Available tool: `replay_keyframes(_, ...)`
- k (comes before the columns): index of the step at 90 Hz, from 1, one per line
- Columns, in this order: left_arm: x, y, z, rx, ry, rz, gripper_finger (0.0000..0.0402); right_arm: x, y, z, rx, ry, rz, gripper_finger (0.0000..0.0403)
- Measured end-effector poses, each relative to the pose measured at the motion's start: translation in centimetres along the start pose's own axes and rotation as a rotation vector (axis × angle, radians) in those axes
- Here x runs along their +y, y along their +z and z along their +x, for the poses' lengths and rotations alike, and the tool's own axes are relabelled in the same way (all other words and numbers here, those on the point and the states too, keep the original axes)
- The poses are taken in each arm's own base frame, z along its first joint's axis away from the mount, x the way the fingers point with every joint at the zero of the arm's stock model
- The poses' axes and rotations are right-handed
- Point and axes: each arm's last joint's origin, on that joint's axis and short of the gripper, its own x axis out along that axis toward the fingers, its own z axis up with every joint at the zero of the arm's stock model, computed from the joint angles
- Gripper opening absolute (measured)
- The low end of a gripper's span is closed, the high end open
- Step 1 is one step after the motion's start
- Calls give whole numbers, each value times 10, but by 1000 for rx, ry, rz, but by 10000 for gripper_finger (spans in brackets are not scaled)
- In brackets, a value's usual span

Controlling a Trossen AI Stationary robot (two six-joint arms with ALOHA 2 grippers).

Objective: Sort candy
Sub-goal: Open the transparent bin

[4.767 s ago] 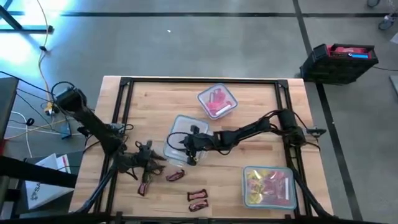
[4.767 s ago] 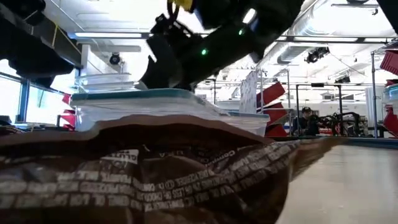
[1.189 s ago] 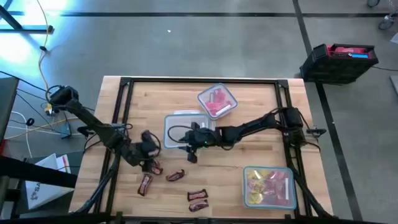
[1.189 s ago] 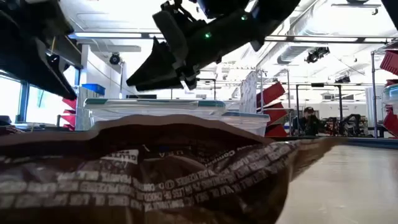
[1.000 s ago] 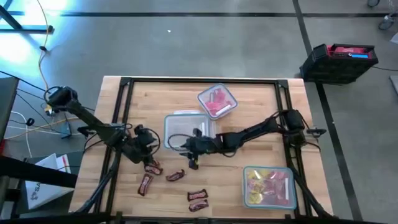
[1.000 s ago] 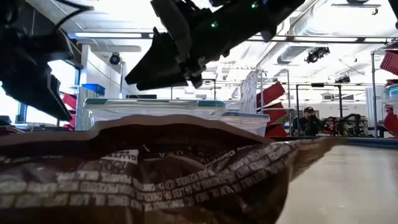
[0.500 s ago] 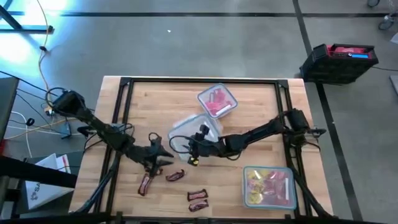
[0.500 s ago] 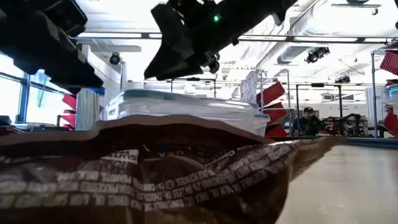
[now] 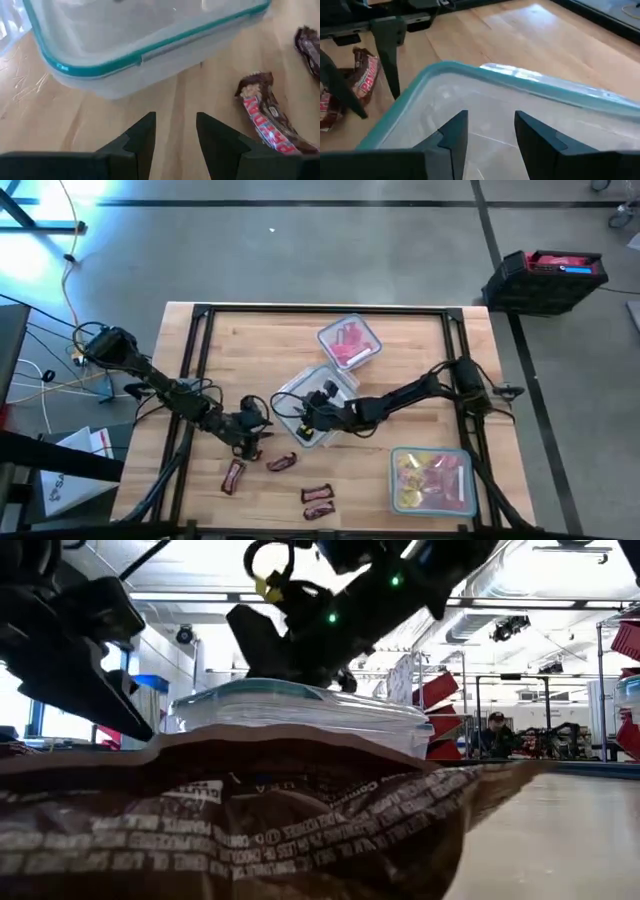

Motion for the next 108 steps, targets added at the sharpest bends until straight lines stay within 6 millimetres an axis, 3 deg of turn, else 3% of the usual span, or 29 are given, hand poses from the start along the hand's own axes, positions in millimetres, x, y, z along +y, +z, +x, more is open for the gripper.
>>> replay_keyframes(33, 10, 4, 23, -52, 26, 92, 126, 0, -3, 2, 24, 25, -56, 133)
replay_keyframes(62, 6, 12, 24, -135, -32, 66, 126, 0, -8, 5, 42, 18, -72, 133)
replay_keyframes(82, -7, 21, 19, -166, -253, 19, 126, -1, -11, 10, 50, 38, -52, 133)
replay_keyframes(108, -21, 21, 5, -151, -408, -2, 126, 7, -2, 2, -34, 72, -246, 133)
